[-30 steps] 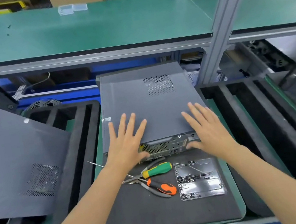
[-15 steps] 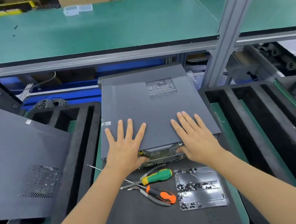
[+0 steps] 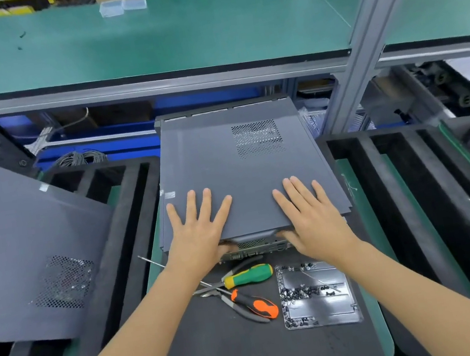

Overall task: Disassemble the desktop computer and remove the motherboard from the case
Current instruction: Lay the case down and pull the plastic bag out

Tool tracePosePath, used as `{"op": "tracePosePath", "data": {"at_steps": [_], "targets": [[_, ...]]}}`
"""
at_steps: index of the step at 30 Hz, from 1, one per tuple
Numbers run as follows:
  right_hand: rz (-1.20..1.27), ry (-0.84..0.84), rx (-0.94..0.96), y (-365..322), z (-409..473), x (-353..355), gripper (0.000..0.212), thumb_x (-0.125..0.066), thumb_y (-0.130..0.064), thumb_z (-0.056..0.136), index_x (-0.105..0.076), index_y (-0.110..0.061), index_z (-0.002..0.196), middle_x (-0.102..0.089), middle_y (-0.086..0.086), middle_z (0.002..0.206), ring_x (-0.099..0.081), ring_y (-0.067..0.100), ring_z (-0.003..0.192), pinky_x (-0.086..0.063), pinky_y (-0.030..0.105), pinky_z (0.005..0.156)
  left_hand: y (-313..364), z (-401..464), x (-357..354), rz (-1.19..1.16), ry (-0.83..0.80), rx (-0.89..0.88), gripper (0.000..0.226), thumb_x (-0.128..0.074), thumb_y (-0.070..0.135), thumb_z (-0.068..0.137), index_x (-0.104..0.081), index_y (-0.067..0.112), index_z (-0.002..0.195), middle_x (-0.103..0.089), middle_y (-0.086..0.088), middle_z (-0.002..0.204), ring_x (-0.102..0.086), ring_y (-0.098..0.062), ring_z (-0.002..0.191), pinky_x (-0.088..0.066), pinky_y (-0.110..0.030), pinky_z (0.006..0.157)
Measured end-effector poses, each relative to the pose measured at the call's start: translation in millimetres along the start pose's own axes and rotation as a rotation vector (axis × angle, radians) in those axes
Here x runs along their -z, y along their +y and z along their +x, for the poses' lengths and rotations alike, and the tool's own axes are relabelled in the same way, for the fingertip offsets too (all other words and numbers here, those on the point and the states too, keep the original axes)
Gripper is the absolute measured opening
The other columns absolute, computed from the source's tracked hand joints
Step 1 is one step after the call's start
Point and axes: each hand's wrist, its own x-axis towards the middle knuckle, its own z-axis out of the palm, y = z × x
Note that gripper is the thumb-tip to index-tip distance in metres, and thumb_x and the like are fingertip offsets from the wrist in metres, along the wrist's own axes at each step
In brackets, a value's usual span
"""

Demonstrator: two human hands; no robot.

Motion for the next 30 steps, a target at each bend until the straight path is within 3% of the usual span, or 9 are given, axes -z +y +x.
{"op": "tracePosePath", "data": {"at_steps": [5, 7, 10, 15, 19, 21, 25, 27, 30], "targets": [[-0.096, -0.126, 0.077, 6.0, 2.8, 5.6, 0.076, -0.048, -0.043, 0.1, -0.012, -0.005, 0.155, -0.015, 0.025, 0.159, -0.009, 0.039, 0.148, -0.018, 0.06, 0.116, -5.1, -2.6, 5.0, 0.031, -0.016, -0.051, 0.087, -0.031, 0.069, 0.091, 0.012, 0.027, 0.154, -0.001, -0.016, 0.162, -0.001, -0.044, 0.147, -0.014, -0.072, 0.107], [-0.134, -0.185, 0.094, 6.7, 4.8, 6.6, 0.074, -0.037, -0.04, 0.104, 0.003, -0.005, 0.155, -0.001, 0.025, 0.16, 0.002, 0.039, 0.148, -0.012, 0.06, 0.117, -4.0, -4.0, 7.4, 0.037, -0.026, -0.049, 0.085, -0.031, 0.067, 0.093, 0.011, 0.027, 0.154, -0.002, -0.016, 0.162, -0.001, -0.043, 0.147, -0.013, -0.072, 0.108], [-0.163, -0.203, 0.132, 10.7, 5.1, 14.9, 0.072, -0.034, -0.038, 0.105, 0.007, -0.005, 0.154, 0.0, 0.024, 0.16, 0.003, 0.038, 0.149, -0.014, 0.058, 0.117, -7.1, -5.0, 17.2, 0.029, 0.015, -0.09, 0.08, -0.042, 0.061, 0.094, -0.007, 0.024, 0.156, -0.018, -0.017, 0.16, -0.013, -0.043, 0.146, -0.019, -0.071, 0.107], [-0.151, -0.205, 0.18, 18.4, 1.2, 32.9, 0.064, -0.037, -0.031, 0.105, -0.004, -0.008, 0.156, -0.01, 0.019, 0.161, -0.006, 0.033, 0.149, -0.02, 0.051, 0.118, -12.7, -6.3, 28.9, 0.07, 0.002, -0.122, 0.075, -0.045, 0.047, 0.099, -0.006, 0.019, 0.156, -0.018, -0.017, 0.16, -0.015, -0.04, 0.147, -0.021, -0.066, 0.11], [-0.065, 0.026, 0.159, 13.0, 1.5, 54.8, 0.065, -0.078, -0.021, 0.078, -0.055, -0.001, 0.136, -0.057, 0.02, 0.136, -0.053, 0.034, 0.128, -0.048, 0.051, 0.1, -23.9, -6.6, 53.2, 0.069, 0.149, -0.154, 0.076, -0.082, 0.022, 0.074, -0.049, 0.011, 0.142, -0.055, -0.019, 0.137, -0.052, -0.04, 0.126, -0.047, -0.06, 0.095], [-0.012, 0.242, 0.137, 11.4, 5.0, 60.0, 0.055, -0.081, -0.013, 0.068, -0.068, 0.0, 0.12, -0.067, 0.018, 0.121, -0.064, 0.033, 0.113, -0.053, 0.051, 0.092, -32.3, -1.3, 64.6, 0.05, 0.314, -0.182, 0.071, -0.085, 0.001, 0.061, -0.062, 0.004, 0.128, -0.066, -0.02, 0.121, -0.064, -0.04, 0.109, -0.055, -0.054, 0.083], [0.007, 0.388, 0.059, -0.7, 19.6, 79.0, 0.037, -0.075, -0.005, 0.066, -0.07, -0.003, 0.103, -0.07, 0.015, 0.108, -0.066, 0.032, 0.108, -0.053, 0.05, 0.091, -40.1, 6.9, 84.0, 0.048, 0.529, -0.237, 0.064, -0.08, -0.013, 0.055, -0.068, 0.0, 0.116, -0.07, -0.018, 0.109, -0.069, -0.038, 0.095, -0.059, -0.044, 0.072], [0.032, 0.353, 0.023, -7.7, 29.0, 90.1, 0.041, -0.08, -0.006, 0.056, -0.066, -0.005, 0.094, -0.07, 0.013, 0.095, -0.068, 0.032, 0.1, -0.056, 0.047, 0.083, -40.6, 7.5, 87.6, 0.021, 0.562, -0.241, 0.065, -0.082, -0.013, 0.052, -0.069, 0.0, 0.114, -0.071, -0.018, 0.108, -0.07, -0.037, 0.093, -0.06, -0.044, 0.07], [-0.035, 0.251, 0.035, -17.9, 41.1, 99.6, 0.055, -0.083, -0.012, 0.055, -0.064, -0.009, 0.106, -0.068, 0.011, 0.102, -0.068, 0.028, 0.091, -0.055, 0.039, 0.067, -39.2, 5.6, 87.0, -0.01, 0.634, -0.247, 0.059, -0.081, -0.012, 0.055, -0.07, 0.002, 0.111, -0.072, -0.015, 0.106, -0.071, -0.036, 0.092, -0.06, -0.043, 0.069]]}}
